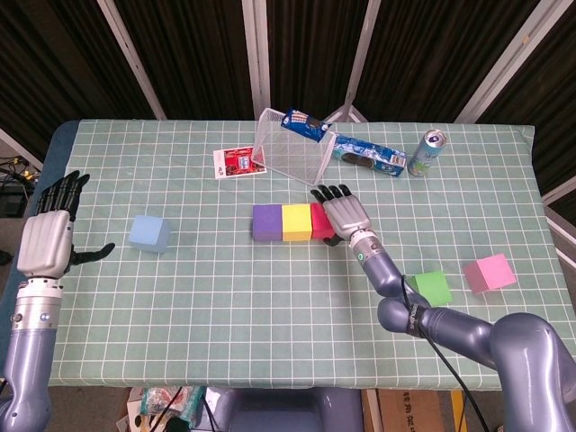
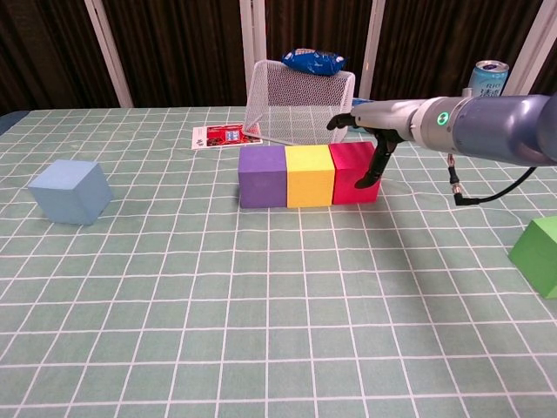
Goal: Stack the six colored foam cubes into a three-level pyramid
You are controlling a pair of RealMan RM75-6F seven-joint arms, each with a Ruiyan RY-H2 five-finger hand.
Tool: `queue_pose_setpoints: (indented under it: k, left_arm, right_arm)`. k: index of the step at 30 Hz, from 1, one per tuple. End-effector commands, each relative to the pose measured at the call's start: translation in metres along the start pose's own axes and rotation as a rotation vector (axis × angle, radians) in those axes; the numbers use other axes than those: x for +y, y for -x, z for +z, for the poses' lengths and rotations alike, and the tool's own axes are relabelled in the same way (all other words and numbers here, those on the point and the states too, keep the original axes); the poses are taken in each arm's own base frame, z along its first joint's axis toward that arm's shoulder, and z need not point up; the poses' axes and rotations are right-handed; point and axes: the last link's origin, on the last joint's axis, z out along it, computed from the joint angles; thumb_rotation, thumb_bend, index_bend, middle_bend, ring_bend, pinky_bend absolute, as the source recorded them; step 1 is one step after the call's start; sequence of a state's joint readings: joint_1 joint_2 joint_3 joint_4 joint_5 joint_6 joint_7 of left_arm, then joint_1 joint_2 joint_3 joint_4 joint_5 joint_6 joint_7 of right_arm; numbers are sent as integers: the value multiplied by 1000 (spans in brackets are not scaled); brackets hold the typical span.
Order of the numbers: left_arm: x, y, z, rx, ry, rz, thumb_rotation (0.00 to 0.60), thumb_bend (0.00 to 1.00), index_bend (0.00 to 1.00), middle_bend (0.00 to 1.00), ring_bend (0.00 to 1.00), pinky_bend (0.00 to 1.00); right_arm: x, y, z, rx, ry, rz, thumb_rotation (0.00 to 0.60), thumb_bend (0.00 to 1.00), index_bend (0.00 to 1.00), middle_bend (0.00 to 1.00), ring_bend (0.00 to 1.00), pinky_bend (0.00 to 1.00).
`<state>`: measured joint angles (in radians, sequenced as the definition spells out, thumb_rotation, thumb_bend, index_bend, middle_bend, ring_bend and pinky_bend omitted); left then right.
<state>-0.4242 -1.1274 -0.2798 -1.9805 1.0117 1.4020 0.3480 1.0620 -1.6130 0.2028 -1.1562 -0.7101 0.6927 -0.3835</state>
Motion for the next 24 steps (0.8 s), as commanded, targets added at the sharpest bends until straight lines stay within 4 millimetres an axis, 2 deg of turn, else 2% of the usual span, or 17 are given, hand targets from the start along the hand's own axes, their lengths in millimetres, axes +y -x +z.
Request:
queue_pose_setpoints:
  k: [1,7,14,24]
  left_arm:
    - [0,1,0,-5,1,-1,600,76,0,0,0,47]
    - [1,-1,-2,-1,9,-12,600,77,0,0,0,47]
    - [2,-7,-4,12,14,-28,600,76,0,0,0,47]
    - [4,-9,-7,7,24,-36,600,77,0,0,0,47]
  right_arm:
    - [5,1,-10,9,20,14,600,253,0,19,2,0]
    - [9,1,-21,17,30,29,600,254,0,19,1,0]
    - [11,-4,-24,48,61,44,600,254,0,30,2,0]
    - [28,-7,-44,40,141,70,600,253,0,93,2,0]
